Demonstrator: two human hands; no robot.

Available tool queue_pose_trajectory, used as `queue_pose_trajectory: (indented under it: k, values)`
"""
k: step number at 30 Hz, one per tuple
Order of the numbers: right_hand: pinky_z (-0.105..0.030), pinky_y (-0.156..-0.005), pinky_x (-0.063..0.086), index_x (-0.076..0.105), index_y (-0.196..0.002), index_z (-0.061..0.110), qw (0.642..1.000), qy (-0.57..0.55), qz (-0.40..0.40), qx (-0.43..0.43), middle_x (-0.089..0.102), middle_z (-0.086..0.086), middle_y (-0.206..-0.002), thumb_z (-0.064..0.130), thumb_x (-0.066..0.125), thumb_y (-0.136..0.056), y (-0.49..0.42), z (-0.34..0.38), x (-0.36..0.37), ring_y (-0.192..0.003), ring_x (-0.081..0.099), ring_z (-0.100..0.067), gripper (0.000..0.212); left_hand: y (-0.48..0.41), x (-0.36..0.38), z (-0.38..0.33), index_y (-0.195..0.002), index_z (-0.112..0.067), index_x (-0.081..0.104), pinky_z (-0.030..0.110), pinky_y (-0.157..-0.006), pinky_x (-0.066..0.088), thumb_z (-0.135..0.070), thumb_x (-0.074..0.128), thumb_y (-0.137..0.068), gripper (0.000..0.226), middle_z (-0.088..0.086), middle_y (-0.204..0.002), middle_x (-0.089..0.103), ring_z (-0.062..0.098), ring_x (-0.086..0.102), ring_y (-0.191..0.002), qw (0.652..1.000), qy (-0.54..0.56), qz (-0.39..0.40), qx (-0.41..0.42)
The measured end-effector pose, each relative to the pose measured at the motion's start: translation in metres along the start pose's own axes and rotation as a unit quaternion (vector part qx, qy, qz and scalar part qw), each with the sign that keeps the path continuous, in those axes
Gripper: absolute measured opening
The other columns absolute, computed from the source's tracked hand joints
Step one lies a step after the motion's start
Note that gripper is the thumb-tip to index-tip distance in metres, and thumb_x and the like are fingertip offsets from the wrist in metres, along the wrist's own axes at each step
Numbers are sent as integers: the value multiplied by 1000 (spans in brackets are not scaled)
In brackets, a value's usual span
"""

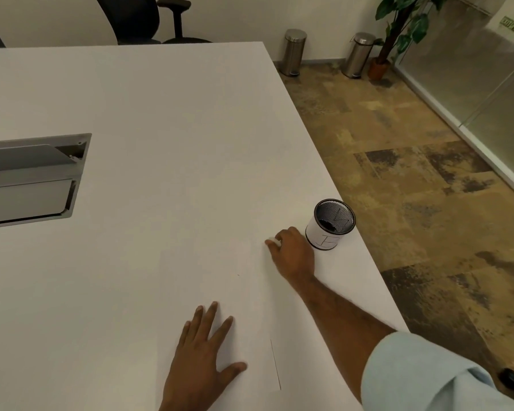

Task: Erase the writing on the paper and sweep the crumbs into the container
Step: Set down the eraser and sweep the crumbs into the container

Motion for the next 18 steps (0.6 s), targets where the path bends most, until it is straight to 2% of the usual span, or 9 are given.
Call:
queue_pose_trajectory:
  k: [4, 7, 10, 12, 15, 18]
  values:
    - [-37, -77, 49, 62, -101, 13, 999, 9, 45, 23, 58, -5, -104, 43, 59, -89, -4, 0, -5, -94, 59, -26, 33, 0, 4, -4, -138, -30, 54, 26, -114, 5, -88, 23, -82, 87, 8, -154, 45, 27, 29, -141, 1000, -14, 2, -10]
    - [-38, -81, 50, 58, -113, 13, 999, -20, 24, 18, 57, -4, -110, 45, 59, -89, 11, 4, -18, -97, 59, -24, 39, 2, 0, -11, -142, -28, 49, 27, -114, 4, -88, 22, -83, 89, 10, -155, 44, 26, 28, -142, 1000, -17, -1, -22]
    - [-35, -71, 51, 62, -103, 15, 999, -20, 0, -35, 61, -2, -96, 36, 61, -89, 35, 8, -34, -87, 62, -22, 25, 5, -9, -15, -149, -24, 42, 27, -117, 2, -85, 27, -87, 88, 10, -159, 37, 24, 21, -146, 999, -19, -34, -13]
    - [-34, -66, 50, 64, -98, 14, 998, -19, -1, -61, 62, -1, -88, 29, 63, -87, 47, 9, -47, -80, 62, -22, 19, 7, -23, -14, -148, -20, 44, 30, -118, 4, -83, 26, -90, 88, 10, -160, 34, 26, 23, -148, 998, -26, -56, -5]
    - [-35, -68, 49, 64, -96, 15, 995, -29, 36, -87, 61, 3, -83, 26, 65, -86, 50, 9, -70, -78, 60, -19, 14, 9, -52, -6, -149, -15, 43, 34, -121, 7, -86, 17, -87, 99, 10, -162, 28, 29, 25, -150, 996, -30, -84, -13]
    - [-35, -73, 49, 66, -96, 16, 991, -20, 73, -106, 63, 4, -82, 25, 66, -85, 49, 14, -93, -84, 60, -18, 14, 15, -85, 4, -149, -10, 44, 43, -121, 17, -86, 13, -85, 104, 15, -161, 30, 31, 26, -150, 992, -45, -112, -21]
Point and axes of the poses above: each hand's wrist, its own y-axis away from the middle knuckle, its own x-axis out of the palm, z = x × y, the point moved 1 cm from there along -y, towards the middle knuckle
